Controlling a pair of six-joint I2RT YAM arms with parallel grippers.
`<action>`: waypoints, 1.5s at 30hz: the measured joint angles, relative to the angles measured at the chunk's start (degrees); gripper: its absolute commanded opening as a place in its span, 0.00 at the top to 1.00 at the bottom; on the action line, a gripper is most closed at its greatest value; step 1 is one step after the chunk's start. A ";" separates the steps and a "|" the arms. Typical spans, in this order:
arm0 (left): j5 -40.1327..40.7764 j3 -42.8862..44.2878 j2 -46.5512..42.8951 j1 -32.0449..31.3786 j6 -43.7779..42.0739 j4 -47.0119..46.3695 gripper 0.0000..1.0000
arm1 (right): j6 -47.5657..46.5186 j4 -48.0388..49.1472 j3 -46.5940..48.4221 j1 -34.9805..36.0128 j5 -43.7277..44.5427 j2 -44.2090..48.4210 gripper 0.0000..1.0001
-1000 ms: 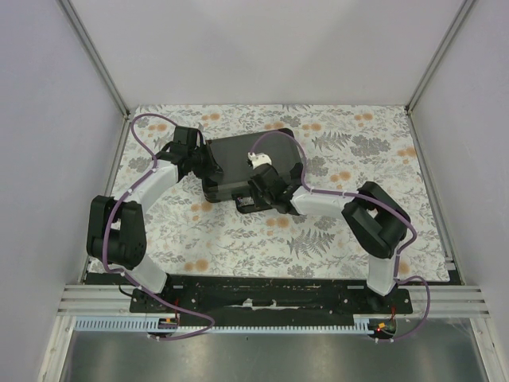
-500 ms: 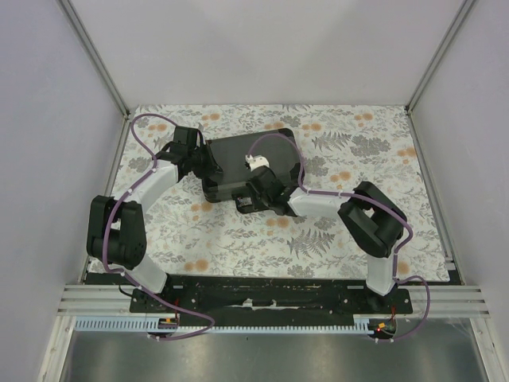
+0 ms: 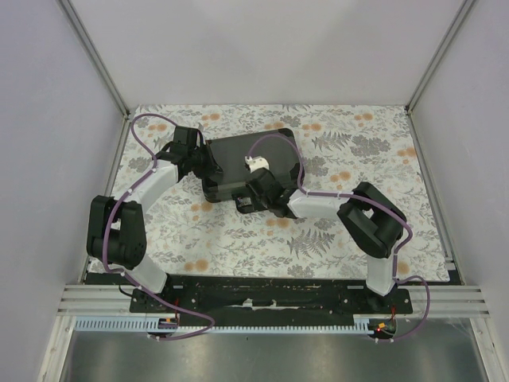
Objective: Pack up texas hold em set
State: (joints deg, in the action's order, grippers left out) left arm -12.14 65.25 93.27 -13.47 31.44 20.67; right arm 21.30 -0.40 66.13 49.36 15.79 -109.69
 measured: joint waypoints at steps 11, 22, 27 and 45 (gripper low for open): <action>-0.02 0.02 0.07 0.00 0.00 0.04 0.98 | 1.42 9.68 -5.27 -0.11 1.16 -0.04 1.00; 0.20 -0.04 0.22 0.17 0.00 -0.92 0.98 | 2.73 14.88 -6.64 -0.90 2.08 -0.61 1.00; 0.68 1.42 0.24 0.15 -0.04 1.97 0.96 | 3.04 8.46 -5.18 -2.05 4.00 1.22 0.83; 6.27 7.76 -9.05 0.15 -1.92 18.88 0.16 | 10.14 -27.91 -1.42 -7.37 20.26 36.33 0.02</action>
State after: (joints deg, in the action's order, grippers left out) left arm -5.87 73.01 84.23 -13.32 29.52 39.55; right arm 31.44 -28.32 64.71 42.00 36.05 -73.36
